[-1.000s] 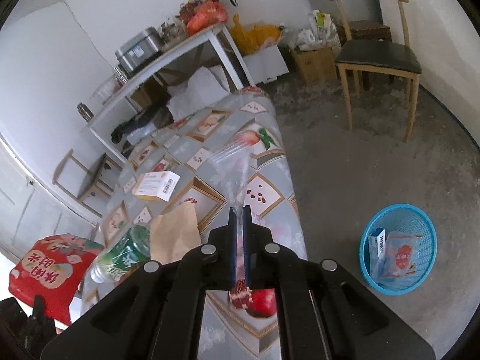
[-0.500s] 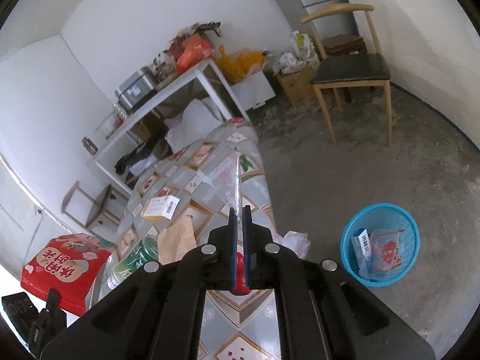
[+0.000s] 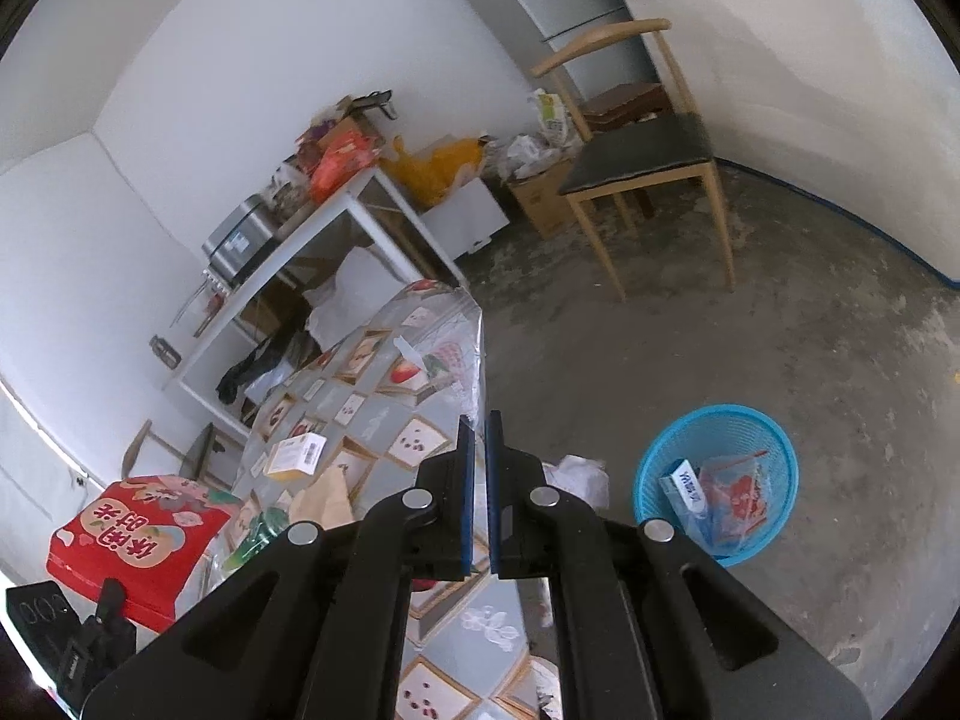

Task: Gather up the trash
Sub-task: 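Carry the red snack bag and clear bag with both grippers to the blue wastebasket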

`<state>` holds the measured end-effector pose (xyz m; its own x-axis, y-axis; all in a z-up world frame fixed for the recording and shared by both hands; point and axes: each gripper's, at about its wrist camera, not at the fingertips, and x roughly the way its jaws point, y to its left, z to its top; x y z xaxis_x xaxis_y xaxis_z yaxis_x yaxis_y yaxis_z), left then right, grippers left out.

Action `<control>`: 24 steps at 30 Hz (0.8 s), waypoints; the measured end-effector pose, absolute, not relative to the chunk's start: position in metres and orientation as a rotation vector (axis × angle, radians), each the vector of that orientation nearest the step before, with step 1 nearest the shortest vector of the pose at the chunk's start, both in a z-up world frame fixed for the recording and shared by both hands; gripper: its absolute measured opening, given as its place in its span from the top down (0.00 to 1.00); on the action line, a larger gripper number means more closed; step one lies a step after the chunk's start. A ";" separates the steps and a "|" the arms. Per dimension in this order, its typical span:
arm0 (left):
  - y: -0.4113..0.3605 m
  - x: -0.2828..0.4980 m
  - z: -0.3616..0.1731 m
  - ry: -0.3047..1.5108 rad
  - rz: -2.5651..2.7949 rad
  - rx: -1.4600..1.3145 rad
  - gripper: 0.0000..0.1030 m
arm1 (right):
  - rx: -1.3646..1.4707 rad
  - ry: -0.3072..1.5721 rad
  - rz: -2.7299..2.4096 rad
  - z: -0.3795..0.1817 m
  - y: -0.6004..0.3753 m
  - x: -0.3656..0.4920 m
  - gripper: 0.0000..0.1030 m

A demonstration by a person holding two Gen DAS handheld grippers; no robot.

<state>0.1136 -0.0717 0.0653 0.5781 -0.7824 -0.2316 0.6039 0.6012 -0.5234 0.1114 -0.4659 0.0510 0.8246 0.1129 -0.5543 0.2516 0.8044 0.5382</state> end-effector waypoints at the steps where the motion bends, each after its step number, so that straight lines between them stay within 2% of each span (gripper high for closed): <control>1: -0.077 0.115 0.065 0.480 -0.849 -0.411 0.99 | 0.647 0.606 -0.089 0.048 -0.472 0.108 0.96; 7: -0.112 0.131 0.068 0.537 -0.929 -0.398 0.99 | 0.682 0.614 -0.157 0.029 -0.500 0.094 0.96; 14: -0.172 0.176 0.056 0.716 -1.073 -0.443 0.99 | 0.746 0.626 -0.247 -0.006 -0.535 0.072 0.96; 20: -0.251 0.217 0.014 0.989 -1.143 -0.466 0.99 | 0.838 0.669 -0.291 -0.056 -0.569 0.070 0.96; 24: -0.309 0.241 -0.035 1.196 -1.134 -0.439 0.99 | 0.882 0.715 -0.311 -0.089 -0.587 0.085 0.96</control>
<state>0.2415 -0.3095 -0.0354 -0.0597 -0.8637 -0.5005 0.4541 0.4231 -0.7841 0.0850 -0.5870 -0.0887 0.7299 0.0364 -0.6826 0.5242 0.6112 0.5931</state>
